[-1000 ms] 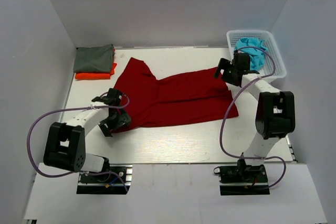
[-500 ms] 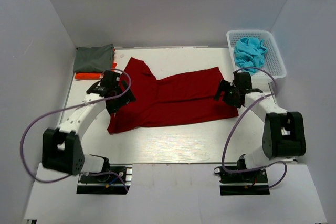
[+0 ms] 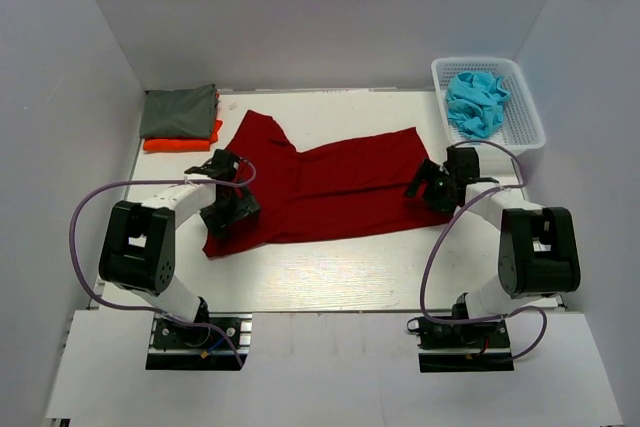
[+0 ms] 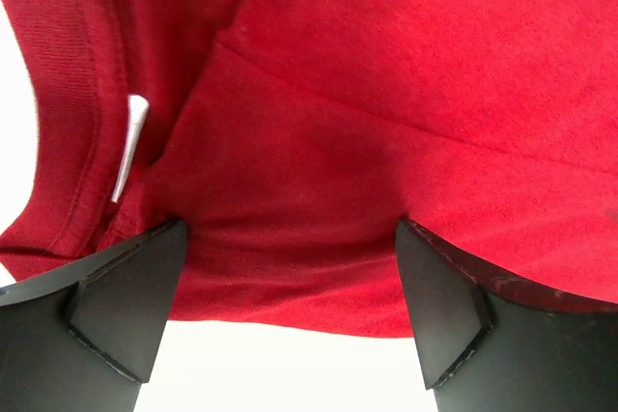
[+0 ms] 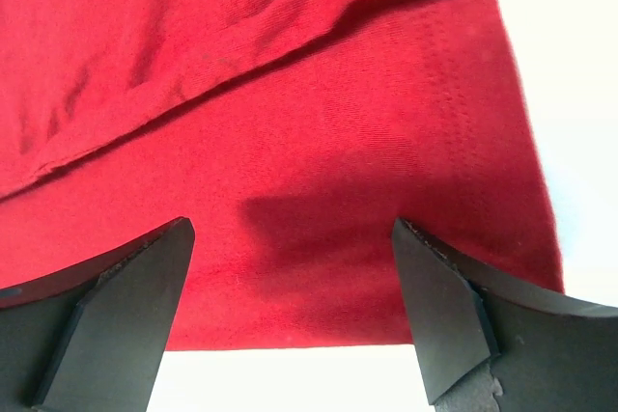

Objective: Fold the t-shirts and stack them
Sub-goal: Grap the side of the flattened tshirt furthest away from the robot with both arms

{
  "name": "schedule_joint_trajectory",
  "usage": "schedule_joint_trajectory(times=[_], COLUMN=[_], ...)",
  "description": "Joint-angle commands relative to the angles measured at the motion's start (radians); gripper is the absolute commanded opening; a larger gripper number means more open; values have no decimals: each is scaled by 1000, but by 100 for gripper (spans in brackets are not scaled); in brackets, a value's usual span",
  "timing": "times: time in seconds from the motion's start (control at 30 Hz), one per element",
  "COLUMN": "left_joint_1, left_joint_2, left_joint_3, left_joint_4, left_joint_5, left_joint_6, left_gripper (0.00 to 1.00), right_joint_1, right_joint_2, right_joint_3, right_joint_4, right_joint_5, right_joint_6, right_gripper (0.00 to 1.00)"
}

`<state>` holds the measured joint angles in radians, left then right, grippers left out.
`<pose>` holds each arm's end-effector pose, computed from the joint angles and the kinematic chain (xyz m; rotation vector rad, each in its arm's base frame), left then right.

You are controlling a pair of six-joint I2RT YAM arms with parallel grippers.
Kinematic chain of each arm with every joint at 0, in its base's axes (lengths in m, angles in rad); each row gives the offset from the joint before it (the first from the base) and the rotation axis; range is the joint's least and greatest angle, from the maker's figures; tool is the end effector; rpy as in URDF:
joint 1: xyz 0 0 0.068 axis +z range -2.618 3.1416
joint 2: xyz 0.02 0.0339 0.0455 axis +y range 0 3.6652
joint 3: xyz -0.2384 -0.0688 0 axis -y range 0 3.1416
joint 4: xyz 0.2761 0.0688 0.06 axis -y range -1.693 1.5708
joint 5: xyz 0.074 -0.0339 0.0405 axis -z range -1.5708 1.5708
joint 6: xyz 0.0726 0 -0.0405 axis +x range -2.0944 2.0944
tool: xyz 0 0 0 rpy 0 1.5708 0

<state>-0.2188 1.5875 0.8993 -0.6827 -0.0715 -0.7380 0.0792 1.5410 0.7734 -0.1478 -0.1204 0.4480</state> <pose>0.2983 -0.0610 0.0793 -0.7626 2.8302 -0.0423 0.3405 0.0358 0.0874 0.4104 2.4813 0.3691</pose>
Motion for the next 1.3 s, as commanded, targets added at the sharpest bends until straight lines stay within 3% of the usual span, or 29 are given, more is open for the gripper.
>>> schedule_joint_trajectory(times=[0.0,0.17,0.37,0.53,0.67,0.83,0.93,0.97,1.07,1.17,1.27], left_joint_1=[19,29,29,10,10,21,21,21,30,30,30], left_joint_2=[26,17,-26,-119,-110,125,377,440,670,803,827], left_joint_3=[-57,-46,-1,166,338,602,882,1040,1327,1440,1420], left_joint_4=[-99,-287,-365,-339,-200,-167,-245,-264,-302,-244,-121], left_joint_5=[-86,-195,-157,-93,-83,-154,-236,-237,-225,-225,-196], left_joint_6=[-27,-80,-57,93,166,229,256,282,314,341,329], left_gripper=[100,100,100,100,100,100,100,100,100,100,100], right_joint_1=[-38,-68,-65,-59,-53,-27,5,33,71,100,105], right_joint_2=[45,-115,-288,-380,-364,-244,-185,-117,-15,53,87], right_joint_3=[-97,-206,-240,-99,99,200,312,364,467,524,558], right_joint_4=[-179,-262,-390,-420,-400,-276,-266,-274,-315,-329,-329], right_joint_5=[83,71,7,-91,-107,-26,18,30,116,238,245], right_joint_6=[41,63,5,-120,-157,-164,-181,-204,-229,-220,-190], right_gripper=[90,90,90,90,90,90,90,90,90,90,90])
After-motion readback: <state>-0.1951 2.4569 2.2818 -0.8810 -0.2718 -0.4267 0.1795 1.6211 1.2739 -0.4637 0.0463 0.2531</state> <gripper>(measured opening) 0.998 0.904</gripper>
